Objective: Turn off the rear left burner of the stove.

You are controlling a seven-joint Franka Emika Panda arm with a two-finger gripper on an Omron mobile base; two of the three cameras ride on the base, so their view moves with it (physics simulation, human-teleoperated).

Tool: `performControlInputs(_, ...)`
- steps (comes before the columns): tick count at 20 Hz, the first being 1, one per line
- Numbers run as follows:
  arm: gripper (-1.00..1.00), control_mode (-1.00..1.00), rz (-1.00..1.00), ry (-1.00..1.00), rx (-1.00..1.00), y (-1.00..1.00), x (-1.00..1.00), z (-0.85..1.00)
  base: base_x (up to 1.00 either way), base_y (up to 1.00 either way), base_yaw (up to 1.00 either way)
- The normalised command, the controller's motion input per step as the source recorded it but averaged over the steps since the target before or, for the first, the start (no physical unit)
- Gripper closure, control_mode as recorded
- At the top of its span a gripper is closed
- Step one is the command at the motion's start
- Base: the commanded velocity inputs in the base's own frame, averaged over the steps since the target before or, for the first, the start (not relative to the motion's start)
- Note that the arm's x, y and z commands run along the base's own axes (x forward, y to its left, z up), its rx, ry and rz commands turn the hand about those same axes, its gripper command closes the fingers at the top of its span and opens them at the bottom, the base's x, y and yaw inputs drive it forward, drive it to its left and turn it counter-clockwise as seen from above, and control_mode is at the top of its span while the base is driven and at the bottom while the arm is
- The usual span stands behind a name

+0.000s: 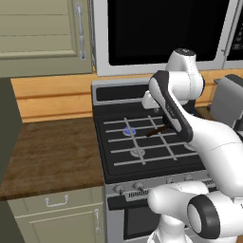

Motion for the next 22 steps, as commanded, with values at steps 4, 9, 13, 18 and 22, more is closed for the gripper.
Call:
performControlInputs(4,-1.00,-1.00,0.00,0.00,0.00,0.00,-0.17,-0.03,0.00,0.00,0.00)
performControlInputs(9,-1.00,-1.00,0.00,0.00,0.00,0.00,-0.02,0.00,0.00,0.00,0.00)
performControlInputs(13,-1.00,-1.00,0.00,0.00,0.00,0.00,0.00,0.00,0.00,0.00,0.00)
performControlInputs(18,-1.00,-1.00,0.00,0.00,0.00,0.00,0.00,0.00,0.00,0.00,0.00)
performControlInputs(22,-1.00,-1.00,0.00,0.00,0.00,0.00,-0.02,0.00,0.00,0.00,0.00)
